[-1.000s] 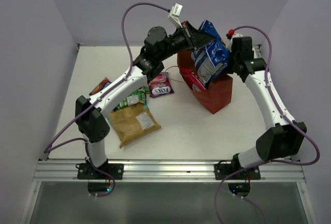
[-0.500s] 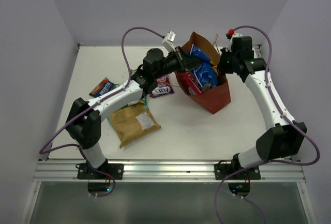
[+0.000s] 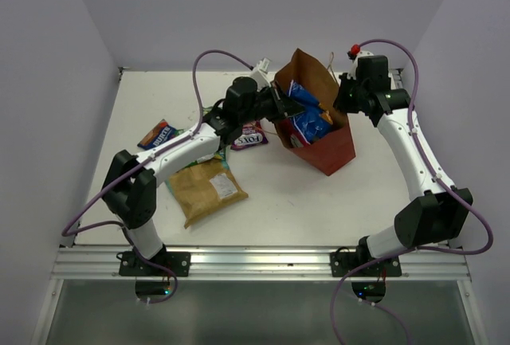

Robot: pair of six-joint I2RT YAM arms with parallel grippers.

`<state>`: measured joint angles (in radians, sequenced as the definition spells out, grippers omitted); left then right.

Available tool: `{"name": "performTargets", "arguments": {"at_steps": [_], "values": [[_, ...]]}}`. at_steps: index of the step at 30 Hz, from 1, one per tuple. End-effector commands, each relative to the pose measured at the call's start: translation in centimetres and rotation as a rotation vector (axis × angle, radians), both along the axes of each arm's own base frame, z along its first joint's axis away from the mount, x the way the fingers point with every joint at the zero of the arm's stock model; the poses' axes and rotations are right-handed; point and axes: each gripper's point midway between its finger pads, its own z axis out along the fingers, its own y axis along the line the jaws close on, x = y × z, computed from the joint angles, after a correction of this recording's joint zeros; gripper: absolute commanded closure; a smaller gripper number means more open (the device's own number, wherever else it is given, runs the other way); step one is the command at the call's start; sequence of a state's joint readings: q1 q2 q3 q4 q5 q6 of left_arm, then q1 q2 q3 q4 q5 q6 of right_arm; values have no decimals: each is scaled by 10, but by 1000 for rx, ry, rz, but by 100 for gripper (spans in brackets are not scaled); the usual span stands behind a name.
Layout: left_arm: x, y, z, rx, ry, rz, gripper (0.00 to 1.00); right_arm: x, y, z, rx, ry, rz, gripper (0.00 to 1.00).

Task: Place the snacks into the paper bag
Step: Place the snack in the paper bag.

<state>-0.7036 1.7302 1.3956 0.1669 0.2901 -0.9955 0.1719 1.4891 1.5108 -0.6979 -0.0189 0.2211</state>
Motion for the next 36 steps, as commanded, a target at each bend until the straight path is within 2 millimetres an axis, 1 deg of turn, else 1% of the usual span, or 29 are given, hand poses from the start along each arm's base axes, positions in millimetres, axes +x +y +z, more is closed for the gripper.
{"name": "performTargets", "arguments": {"at_steps": [1,2,3,4,5,6,7,8,9,11,13,14,15,16,17,18,20,22,25,27,28,29,30,31,32,33,34,35,36], "values": [[-3,-13,4,33,30,10,100,0,-1,30,6,-69,4,100],[-4,-15,0,50,38,12,100,1,0,30,7,-69,5,100],[-3,-18,-13,110,69,27,100,0,0,31,9,-71,6,100],[-3,-22,-16,136,75,32,100,0,0,31,9,-70,8,100],[-1,-26,-5,144,51,33,100,0,0,31,9,-68,8,100],[-4,-30,-23,201,85,39,100,1,0,32,9,-70,8,100],[-4,-33,-26,217,87,43,100,1,0,31,10,-68,9,100],[-2,-36,-20,222,74,48,100,1,1,32,10,-70,11,100],[-2,-38,-37,269,100,61,100,1,1,30,13,-65,14,100],[0,-43,-47,300,111,65,100,0,2,30,16,-63,17,100],[0,-43,-61,343,135,75,100,0,4,29,20,-60,25,100],[0,-48,-68,361,137,73,100,0,5,29,22,-60,25,100],[1,-47,-76,393,146,85,100,0,5,28,23,-57,28,100],[3,-50,-73,400,136,84,100,0,6,27,24,-55,31,100],[2,-53,-77,416,140,80,100,0,7,26,24,-52,32,100],[-2,-55,-95,458,168,67,100,0,7,27,23,-55,34,100],[-2,-60,-105,477,181,59,100,-1,9,25,24,-50,39,100],[-1,-62,-109,485,187,59,100,-1,9,25,25,-50,40,100],[-2,-62,-105,488,182,54,100,-1,9,25,19,-48,45,100],[-3,-60,-93,467,159,52,100,-2,8,25,15,-49,39,100],[-5,-59,-90,463,152,47,99,-3,8,25,14,-51,42,100],[-7,-57,-77,447,128,44,86,-2,8,26,13,-52,43,100],[-8,-55,-70,438,112,45,82,-2,8,25,14,-51,42,100],[-9,-53,-66,435,102,45,74,-2,8,25,11,-50,43,100],[-9,-49,-52,425,74,48,69,-2,8,25,12,-51,43,100],[-11,-48,-46,420,61,45,64,-2,8,25,10,-51,44,100],[-11,-46,-40,415,49,47,57,-2,7,25,10,-51,43,100],[-14,-43,-25,400,21,44,53,-2,7,25,11,-53,43,100],[-10,-38,-18,405,0,75,49,-2,8,26,10,-55,45,100]]}}
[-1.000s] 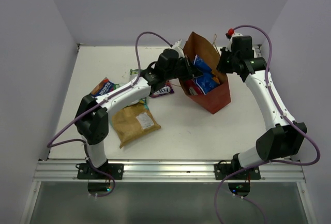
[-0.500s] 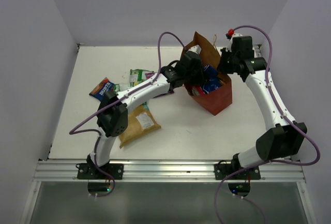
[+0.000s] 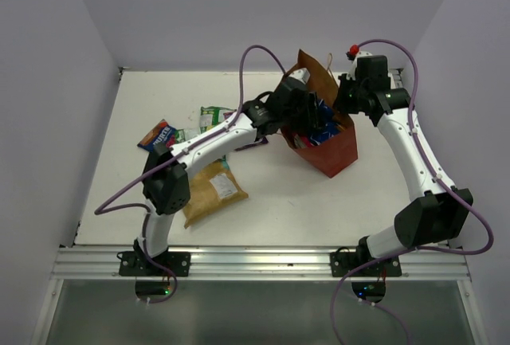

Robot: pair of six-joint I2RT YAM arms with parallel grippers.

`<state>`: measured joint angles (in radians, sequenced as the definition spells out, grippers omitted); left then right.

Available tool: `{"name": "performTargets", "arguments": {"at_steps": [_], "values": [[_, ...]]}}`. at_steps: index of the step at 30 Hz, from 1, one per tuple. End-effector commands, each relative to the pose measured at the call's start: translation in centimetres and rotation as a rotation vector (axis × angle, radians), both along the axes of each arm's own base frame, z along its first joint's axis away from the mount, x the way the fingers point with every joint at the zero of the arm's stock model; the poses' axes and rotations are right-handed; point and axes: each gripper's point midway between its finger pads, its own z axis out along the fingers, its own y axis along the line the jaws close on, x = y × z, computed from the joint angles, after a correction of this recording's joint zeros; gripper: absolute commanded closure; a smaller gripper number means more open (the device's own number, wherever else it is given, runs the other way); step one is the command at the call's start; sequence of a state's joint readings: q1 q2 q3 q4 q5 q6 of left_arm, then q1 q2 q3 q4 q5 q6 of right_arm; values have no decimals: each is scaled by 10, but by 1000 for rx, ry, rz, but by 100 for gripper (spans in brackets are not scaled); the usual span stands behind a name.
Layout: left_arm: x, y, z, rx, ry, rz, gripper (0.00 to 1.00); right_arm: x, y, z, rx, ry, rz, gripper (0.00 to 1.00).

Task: Place the snacks into the paper bag
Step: Place the snack in the paper bag, then pick up the snack from the center of the board.

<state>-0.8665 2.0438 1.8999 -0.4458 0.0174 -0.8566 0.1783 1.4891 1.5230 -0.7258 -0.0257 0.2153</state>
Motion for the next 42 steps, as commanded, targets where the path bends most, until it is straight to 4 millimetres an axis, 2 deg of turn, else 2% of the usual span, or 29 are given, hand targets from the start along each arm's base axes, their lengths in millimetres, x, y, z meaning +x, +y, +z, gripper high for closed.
{"name": "performTargets", "arguments": {"at_steps": [1,2,4,5,10,11,15,16,17,20,21,23,24,27,28,29,30,32,33,35,36,38,42], "values": [[-4,20,67,-35,-143,12,45,3,5,25,12,-70,29,100],[-4,26,81,-35,-184,24,37,3,4,24,12,-67,27,100],[-2,34,95,-28,-229,34,26,3,4,24,6,-67,28,100],[-2,40,104,-13,-261,34,24,3,4,23,6,-65,29,100],[-2,70,128,79,-366,62,0,3,3,20,0,-60,23,100],[-5,79,134,102,-381,68,0,2,2,20,-2,-59,23,100],[-6,122,138,242,-430,145,0,3,2,19,-3,-59,23,100],[-7,131,130,285,-424,157,0,3,3,18,-2,-57,22,100],[-11,149,137,310,-439,201,0,3,2,17,-3,-53,21,100],[-22,187,132,381,-442,269,0,3,0,16,-9,-52,16,100],[-26,195,117,420,-428,267,0,3,0,16,-9,-51,16,100],[-36,214,116,460,-442,270,0,3,1,16,-10,-51,18,100],[-40,220,96,508,-423,249,0,4,1,16,-9,-54,19,100],[-53,235,75,572,-420,193,0,4,2,14,-10,-48,22,100],[-60,242,49,635,-400,148,0,4,1,15,-7,-50,20,100],[-65,245,42,637,-395,123,0,4,2,14,-8,-47,22,100],[-73,251,17,683,-364,89,0,4,2,14,-7,-47,23,100],[-81,254,1,688,-353,47,0,4,2,14,-7,-47,21,100],[-88,260,-18,716,-327,27,0,4,2,14,-5,-48,20,100],[-94,261,-31,702,-320,15,0,4,3,13,-3,-45,26,100],[-100,266,-48,723,-300,-6,0,3,3,13,-3,-43,26,100],[-108,262,-58,717,-299,-34,0,4,3,13,-3,-46,24,100],[-123,262,-83,816,-306,-101,0,4,3,13,0,-46,28,100]]}}
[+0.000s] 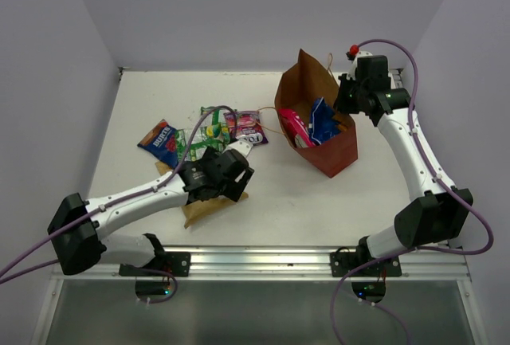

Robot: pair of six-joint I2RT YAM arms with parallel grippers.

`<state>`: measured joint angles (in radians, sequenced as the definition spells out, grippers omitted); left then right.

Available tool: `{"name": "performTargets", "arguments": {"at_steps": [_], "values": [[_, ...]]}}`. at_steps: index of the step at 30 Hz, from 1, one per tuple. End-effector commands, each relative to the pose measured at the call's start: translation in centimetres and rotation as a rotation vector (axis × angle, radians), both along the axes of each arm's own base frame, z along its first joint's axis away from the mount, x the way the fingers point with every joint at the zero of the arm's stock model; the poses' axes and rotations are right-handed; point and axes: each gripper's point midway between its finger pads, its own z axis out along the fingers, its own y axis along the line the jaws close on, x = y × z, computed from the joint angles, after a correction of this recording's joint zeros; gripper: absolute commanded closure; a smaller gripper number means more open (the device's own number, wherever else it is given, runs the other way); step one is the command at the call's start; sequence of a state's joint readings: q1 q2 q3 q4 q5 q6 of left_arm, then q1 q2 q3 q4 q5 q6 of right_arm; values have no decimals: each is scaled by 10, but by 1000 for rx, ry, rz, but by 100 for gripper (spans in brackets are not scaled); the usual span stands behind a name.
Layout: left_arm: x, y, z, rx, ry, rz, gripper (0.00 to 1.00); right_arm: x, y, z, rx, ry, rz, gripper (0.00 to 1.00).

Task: Place the snacks into the paper bag
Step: Pick up the snack from the center of the board.

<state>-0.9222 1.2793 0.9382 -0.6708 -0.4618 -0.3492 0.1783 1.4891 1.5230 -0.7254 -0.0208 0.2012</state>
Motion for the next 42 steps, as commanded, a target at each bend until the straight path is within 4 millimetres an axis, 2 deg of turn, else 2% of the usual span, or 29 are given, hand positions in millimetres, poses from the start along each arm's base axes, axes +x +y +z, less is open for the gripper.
{"name": "performTargets", "arguments": {"at_steps": [1,4,17,22,24,25,26,28,29,31,32,37,40,42], "values": [[-5,-19,0,22,-61,-83,0,4,5,13,15,-42,24,100],[-15,-18,-19,129,-47,-119,0,4,7,13,22,-43,31,100],[-25,0,-69,467,3,-166,2,4,6,13,19,-43,28,100],[-25,14,-87,593,24,-162,6,4,8,13,24,-44,36,100],[-23,19,-92,643,28,-151,14,4,8,13,24,-44,36,100],[-20,18,-90,661,7,-142,18,4,8,13,23,-46,35,100],[-16,14,-88,657,-6,-137,28,4,8,13,23,-45,33,100],[-8,6,-83,651,-44,-121,40,3,8,12,23,-44,33,100],[-4,-2,-80,630,-54,-128,51,3,7,12,23,-46,31,100],[0,-15,-78,581,-67,-131,57,2,6,12,19,-45,28,100],[3,-22,-75,561,-76,-129,66,1,6,13,18,-46,31,100],[5,-30,-51,521,-82,-116,69,0,5,16,14,-54,29,100],[7,-32,-19,470,-100,-91,72,0,6,15,15,-52,30,100],[9,-35,13,399,-127,-74,73,1,6,14,17,-50,31,100]]}}
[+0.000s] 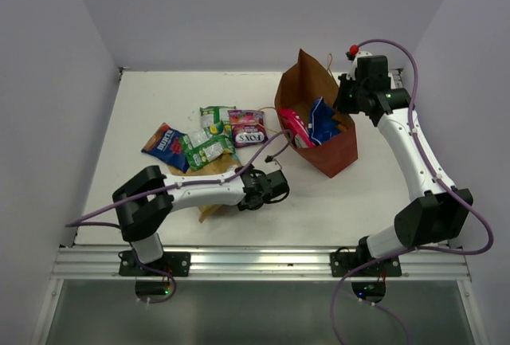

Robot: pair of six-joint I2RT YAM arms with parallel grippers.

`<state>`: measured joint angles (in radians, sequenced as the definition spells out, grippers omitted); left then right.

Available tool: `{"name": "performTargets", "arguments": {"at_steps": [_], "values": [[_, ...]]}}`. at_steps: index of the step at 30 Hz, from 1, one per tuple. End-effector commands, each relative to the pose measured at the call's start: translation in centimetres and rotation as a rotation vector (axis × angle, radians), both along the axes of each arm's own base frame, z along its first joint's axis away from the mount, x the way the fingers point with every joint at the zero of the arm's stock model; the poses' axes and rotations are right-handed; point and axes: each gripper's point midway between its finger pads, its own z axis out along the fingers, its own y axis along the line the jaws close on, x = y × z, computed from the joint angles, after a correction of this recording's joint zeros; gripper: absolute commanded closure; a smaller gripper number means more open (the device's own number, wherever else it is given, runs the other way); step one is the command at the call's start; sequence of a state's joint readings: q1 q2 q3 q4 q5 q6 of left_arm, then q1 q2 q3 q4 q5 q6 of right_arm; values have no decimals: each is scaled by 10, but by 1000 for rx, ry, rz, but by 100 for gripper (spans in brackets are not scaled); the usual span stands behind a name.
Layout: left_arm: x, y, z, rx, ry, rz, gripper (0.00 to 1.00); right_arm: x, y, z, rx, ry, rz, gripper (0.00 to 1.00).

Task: Place the snacks into the paper bag
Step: Pick up the snack from the center of the board.

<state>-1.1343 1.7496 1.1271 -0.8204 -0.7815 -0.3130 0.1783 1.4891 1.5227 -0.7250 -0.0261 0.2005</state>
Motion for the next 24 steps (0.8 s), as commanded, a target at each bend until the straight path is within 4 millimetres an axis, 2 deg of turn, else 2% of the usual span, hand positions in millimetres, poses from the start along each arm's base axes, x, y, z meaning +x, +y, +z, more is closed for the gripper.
{"name": "performTargets", "arguments": {"at_steps": [1,2,4,8,14,18,19,24], "values": [[9,-13,74,-185,-97,24,73,1,4,14,15,-50,24,100],[12,-16,97,-252,-122,28,75,1,5,14,16,-52,25,100],[14,-19,122,-330,-123,25,77,1,6,14,19,-53,27,100],[23,-5,171,-453,-150,51,82,1,5,16,18,-56,25,100],[26,13,218,-505,-168,70,93,1,6,14,18,-51,29,100],[22,10,249,-575,-172,29,94,1,6,14,17,-50,30,100],[22,10,264,-602,-197,27,94,1,6,15,17,-51,30,100],[27,24,305,-638,-284,32,96,1,7,14,20,-53,35,100]]}}
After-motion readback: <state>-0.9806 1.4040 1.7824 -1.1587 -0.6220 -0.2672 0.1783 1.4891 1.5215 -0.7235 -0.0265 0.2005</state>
